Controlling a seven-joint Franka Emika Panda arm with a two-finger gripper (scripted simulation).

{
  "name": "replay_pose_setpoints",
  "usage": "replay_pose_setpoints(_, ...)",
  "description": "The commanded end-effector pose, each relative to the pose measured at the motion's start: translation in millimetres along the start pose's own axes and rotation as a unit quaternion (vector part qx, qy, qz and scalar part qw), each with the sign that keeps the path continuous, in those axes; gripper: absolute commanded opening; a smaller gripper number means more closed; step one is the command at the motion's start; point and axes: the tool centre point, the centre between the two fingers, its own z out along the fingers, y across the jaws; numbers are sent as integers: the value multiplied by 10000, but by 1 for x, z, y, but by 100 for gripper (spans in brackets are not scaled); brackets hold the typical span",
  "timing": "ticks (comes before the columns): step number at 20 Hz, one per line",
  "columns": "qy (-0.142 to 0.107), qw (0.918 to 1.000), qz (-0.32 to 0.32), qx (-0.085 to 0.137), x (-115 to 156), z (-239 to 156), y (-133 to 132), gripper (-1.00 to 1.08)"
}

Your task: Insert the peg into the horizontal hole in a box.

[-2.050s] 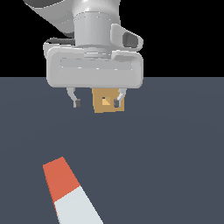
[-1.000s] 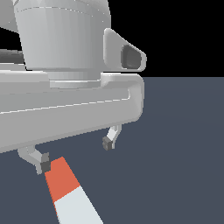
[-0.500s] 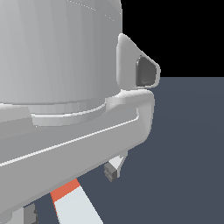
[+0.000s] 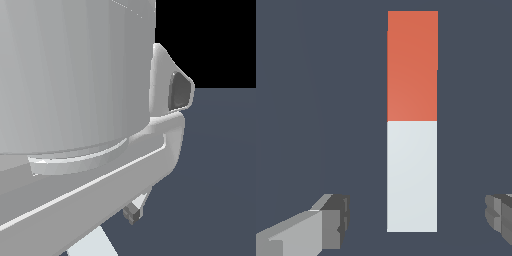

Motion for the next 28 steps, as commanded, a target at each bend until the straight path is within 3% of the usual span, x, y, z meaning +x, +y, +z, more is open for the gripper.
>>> replay_pose_setpoints(1, 0, 10000, -2, -1, 0, 0, 1, 100)
replay_pose_setpoints(8, 0, 10000, 11, 0, 1, 3, 1, 100)
replay_pose_setpoints(22, 0, 10000, 14, 1, 2, 49, 2, 100)
replay_pose_setpoints(23, 0, 10000, 14, 1, 2, 49, 2, -100)
replay_pose_setpoints(28, 0, 10000, 14, 1, 2, 49, 2, -100)
